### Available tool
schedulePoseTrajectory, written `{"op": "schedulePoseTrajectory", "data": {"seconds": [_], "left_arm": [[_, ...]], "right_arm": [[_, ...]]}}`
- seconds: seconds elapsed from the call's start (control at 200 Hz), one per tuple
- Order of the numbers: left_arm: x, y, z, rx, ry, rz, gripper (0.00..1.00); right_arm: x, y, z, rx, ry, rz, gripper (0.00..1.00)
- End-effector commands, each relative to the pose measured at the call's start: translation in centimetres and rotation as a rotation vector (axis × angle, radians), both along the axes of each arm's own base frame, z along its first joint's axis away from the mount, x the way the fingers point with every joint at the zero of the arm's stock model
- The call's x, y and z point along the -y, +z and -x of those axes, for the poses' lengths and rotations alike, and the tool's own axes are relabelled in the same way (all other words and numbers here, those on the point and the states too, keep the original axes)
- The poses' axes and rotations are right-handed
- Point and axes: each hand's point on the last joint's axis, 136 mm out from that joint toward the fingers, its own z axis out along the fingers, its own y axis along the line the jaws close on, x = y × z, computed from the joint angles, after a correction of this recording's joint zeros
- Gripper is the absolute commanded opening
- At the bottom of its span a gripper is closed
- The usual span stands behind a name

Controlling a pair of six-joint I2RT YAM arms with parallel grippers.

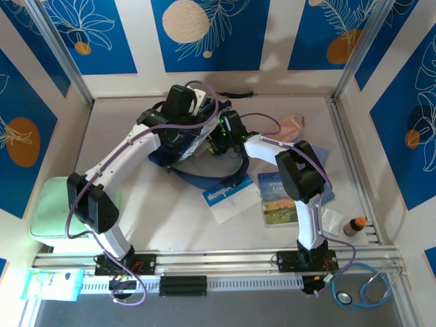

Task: Pack the student bag
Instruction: Place the book in the student bag, then close the student bag at the top-left of the table.

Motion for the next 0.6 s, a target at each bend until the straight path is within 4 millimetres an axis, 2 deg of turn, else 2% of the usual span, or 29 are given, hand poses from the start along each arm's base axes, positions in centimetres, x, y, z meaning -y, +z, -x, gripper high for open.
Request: {"op": "schedulePoseTrajectory", "data": {"seconds": [0.0, 0.16, 0.27, 0.435, 0.525, 0.595], "left_arm": [[-0.5, 5.1, -0.7, 0.153, 0.032, 0.102, 0.0], [-1.3, 3.6, -1.0, 0.136, 0.057, 0.103, 0.0], [-2.3, 1.6, -1.2, 0.114, 0.078, 0.06, 0.0], [-5.6, -2.8, -1.1, 0.047, 0.15, -0.019, 0.0], [-6.9, -4.9, -0.8, 0.0, 0.177, -0.026, 0.0], [-7.8, -6.5, -0.5, -0.029, 0.19, -0.04, 0.0]], "right_arm": [[1.3, 3.3, 2.6, 0.041, 0.026, -0.033, 0.64], [4.9, 3.7, 5.8, 0.047, 0.014, -0.053, 0.73], [7.3, 4.8, 7.6, 0.077, 0.004, -0.041, 0.74], [13.2, 6.4, 9.6, 0.175, -0.077, 0.18, 0.79], [16.2, 6.2, 10.5, 0.199, -0.096, 0.322, 0.81], [17.5, 5.7, 11.0, 0.193, -0.069, 0.39, 0.82]]}}
